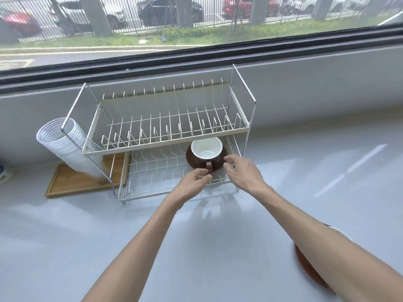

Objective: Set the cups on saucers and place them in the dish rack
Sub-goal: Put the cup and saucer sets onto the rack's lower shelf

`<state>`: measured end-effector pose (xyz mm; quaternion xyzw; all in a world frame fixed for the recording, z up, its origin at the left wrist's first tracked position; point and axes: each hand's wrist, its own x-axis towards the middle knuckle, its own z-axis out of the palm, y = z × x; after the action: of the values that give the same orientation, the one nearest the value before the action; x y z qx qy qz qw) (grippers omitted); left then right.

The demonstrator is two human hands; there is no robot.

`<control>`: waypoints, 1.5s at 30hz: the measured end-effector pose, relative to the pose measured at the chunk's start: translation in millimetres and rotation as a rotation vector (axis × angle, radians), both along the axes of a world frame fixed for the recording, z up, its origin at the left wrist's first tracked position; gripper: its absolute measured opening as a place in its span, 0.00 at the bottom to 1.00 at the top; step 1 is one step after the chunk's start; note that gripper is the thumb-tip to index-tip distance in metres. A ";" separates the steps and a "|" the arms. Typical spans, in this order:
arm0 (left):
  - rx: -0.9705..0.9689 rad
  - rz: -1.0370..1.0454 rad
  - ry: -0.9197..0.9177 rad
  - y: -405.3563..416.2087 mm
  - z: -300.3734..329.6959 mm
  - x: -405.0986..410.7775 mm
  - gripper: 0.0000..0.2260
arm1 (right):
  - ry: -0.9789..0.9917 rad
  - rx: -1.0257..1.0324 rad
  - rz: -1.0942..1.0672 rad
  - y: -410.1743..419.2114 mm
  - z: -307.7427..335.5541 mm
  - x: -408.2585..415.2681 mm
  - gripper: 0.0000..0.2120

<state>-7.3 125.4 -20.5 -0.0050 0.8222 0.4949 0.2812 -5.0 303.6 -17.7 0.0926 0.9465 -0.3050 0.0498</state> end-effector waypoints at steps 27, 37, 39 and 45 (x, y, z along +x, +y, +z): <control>-0.448 -0.682 0.865 161.2 -45.0 145.8 0.22 | 0.111 0.513 -0.312 138.2 -38.4 234.6 0.19; -0.327 -0.595 0.579 205.3 -61.3 171.7 0.23 | -0.065 0.289 -0.454 178.1 -55.1 256.1 0.23; -0.273 -0.531 0.483 210.6 -65.8 174.2 0.24 | -0.082 0.207 -0.498 181.8 -59.9 257.3 0.22; -0.155 -0.345 0.187 219.9 -76.0 173.9 0.27 | -0.102 -0.033 -0.538 193.3 -76.8 254.8 0.22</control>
<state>166.6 345.3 -96.5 0.1602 0.8690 0.3729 0.2831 249.8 496.9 -94.5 0.3551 0.8791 -0.3175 0.0161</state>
